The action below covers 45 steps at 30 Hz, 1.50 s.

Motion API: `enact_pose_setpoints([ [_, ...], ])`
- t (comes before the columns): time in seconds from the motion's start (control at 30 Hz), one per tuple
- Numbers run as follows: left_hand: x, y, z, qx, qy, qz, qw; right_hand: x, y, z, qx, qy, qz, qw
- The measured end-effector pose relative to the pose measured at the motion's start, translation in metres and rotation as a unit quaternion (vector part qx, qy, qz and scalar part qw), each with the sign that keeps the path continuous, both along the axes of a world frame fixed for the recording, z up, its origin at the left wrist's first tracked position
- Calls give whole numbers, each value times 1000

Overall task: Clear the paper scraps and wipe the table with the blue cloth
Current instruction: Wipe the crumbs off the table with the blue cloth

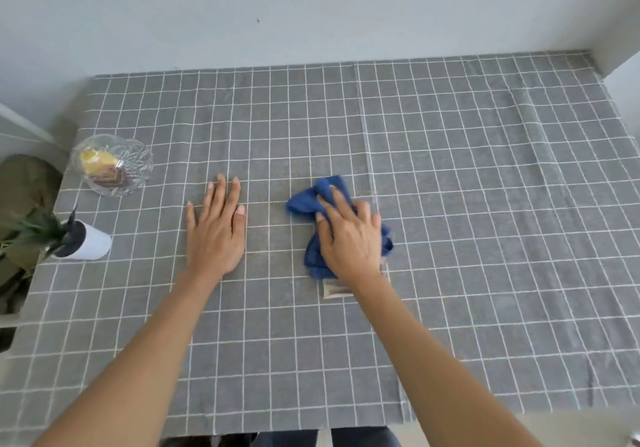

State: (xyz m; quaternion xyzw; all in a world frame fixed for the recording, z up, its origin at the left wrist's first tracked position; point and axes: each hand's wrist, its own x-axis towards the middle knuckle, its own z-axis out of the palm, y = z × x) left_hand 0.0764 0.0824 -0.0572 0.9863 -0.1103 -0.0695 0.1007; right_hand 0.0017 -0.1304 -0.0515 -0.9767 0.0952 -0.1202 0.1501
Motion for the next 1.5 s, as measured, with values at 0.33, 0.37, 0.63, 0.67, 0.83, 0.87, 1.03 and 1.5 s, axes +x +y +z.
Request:
enact_pose_setpoints([
  [0.33,1,-1,-2,6,-5,1,1000,-4,-14,-3,5,-3,-67,998],
  [0.37,0,-1,-2,5,-5,1,1000,-3,-18,-3,16,-2,-107,994],
  [0.63,-1,-2,-2,-6,-7,10,1000,-7,-15,-3,17,8,-86,996],
  [0.67,-1,-2,-1,-8,-6,10,1000,-7,-16,-4,29,11,-117,993],
  [0.83,-1,-4,0,-6,-4,16,1000,7,18,1,42,12,-92,995],
  [0.87,-1,-4,1,-8,-5,16,1000,10,24,2,31,11,-39,999],
  [1.03,-2,-2,0,-11,-5,13,1000,36,19,-1,30,6,-92,995],
  [1.5,-3,-3,-2,-13,-14,13,1000,83,54,5,40,21,-13,999],
])
